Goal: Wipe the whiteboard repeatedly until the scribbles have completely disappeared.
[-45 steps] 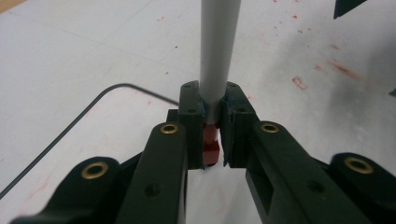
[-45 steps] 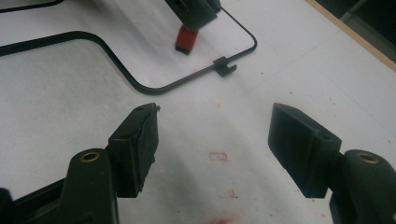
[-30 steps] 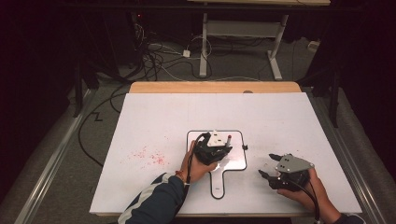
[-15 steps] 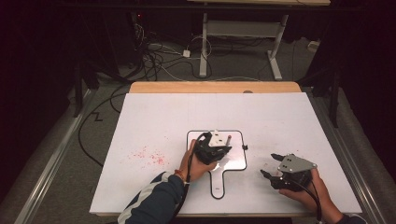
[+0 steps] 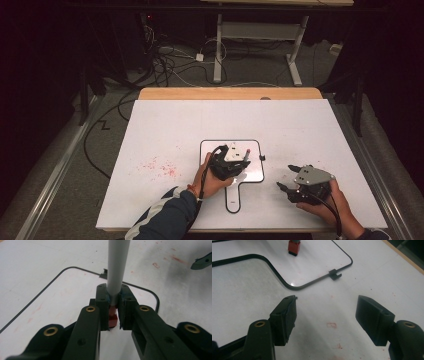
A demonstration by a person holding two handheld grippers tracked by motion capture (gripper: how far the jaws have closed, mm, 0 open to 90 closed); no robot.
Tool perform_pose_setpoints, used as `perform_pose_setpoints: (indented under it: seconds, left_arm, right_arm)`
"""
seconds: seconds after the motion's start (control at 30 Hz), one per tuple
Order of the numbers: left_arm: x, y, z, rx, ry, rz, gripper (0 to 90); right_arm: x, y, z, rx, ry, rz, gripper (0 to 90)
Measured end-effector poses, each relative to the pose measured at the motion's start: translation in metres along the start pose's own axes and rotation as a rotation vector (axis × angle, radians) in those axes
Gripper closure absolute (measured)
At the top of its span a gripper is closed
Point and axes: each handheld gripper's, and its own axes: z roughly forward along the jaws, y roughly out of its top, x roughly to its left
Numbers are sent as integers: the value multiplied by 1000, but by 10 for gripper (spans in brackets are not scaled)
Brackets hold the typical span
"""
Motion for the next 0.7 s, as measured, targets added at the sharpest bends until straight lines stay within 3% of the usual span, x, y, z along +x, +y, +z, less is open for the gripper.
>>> perform_pose_setpoints:
  seconds: [0.07, 0.13, 0.27, 0.37, 0.43, 0.57, 0.7]
  left_arm:
    - [4, -2, -3, 7, 14, -2, 788]
    - [13, -7, -9, 17, 55, -15, 788]
    - [35, -18, -18, 3, 94, -102, 788]
    - [36, -18, -19, 8, 92, -109, 788]
    - [28, -16, -16, -2, 53, -116, 788]
    - [6, -5, -7, 11, 6, -25, 788]
    - [0, -8, -15, 31, 4, 10, 788]
  right_arm:
    - [0, 0, 0, -3, -1, 0, 339]
    - [-1, -1, 1, 2, 1, 1, 340]
    - [-2, -3, 0, 4, -3, 9, 340]
    - [-2, -2, -1, -2, -5, 7, 340]
    - [-1, -2, -1, -3, -7, 6, 340]
    - [0, -1, 1, 5, -3, 5, 340]
    - [0, -1, -1, 5, 1, 2, 340]
